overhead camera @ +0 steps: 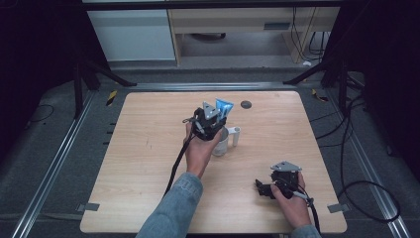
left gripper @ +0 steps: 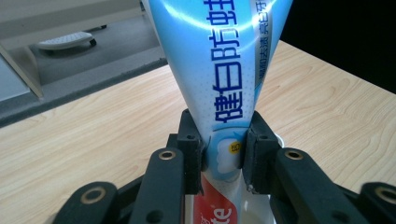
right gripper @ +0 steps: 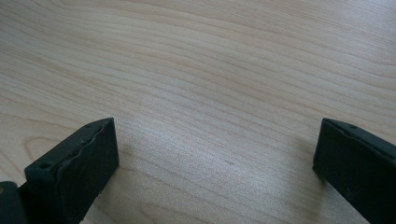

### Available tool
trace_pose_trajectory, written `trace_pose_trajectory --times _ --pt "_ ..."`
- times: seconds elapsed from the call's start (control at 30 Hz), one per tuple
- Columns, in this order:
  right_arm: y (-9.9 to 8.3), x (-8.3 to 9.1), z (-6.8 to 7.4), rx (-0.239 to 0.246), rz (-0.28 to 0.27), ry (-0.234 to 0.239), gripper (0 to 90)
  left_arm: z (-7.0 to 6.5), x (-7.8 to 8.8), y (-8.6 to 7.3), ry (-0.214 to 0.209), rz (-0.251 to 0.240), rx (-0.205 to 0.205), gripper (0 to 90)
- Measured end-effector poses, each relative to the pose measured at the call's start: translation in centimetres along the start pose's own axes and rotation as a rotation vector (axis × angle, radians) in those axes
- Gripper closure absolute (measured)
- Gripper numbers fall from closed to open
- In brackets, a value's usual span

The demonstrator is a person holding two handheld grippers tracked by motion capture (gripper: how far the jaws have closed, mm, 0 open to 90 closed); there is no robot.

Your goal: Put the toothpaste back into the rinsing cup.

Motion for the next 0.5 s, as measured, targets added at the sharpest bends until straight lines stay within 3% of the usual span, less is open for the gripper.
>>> trace_pose_trajectory --times 0.5 --pt "0.0 0.0 0.0 0.0 -0.001 0.0 0.4 0.14 -0.71 -0.94 0.0 0.025 0.0 71.6"
Point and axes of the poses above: each handheld gripper's, and its own axes: x roughly backward along the jaws, y roughly out of its top, z roughly to its left, the point moved 3 cm from there along -x, roughly forward along the jaws, and after that the axes turned 8 degrees about z, right-handed, at the moved point
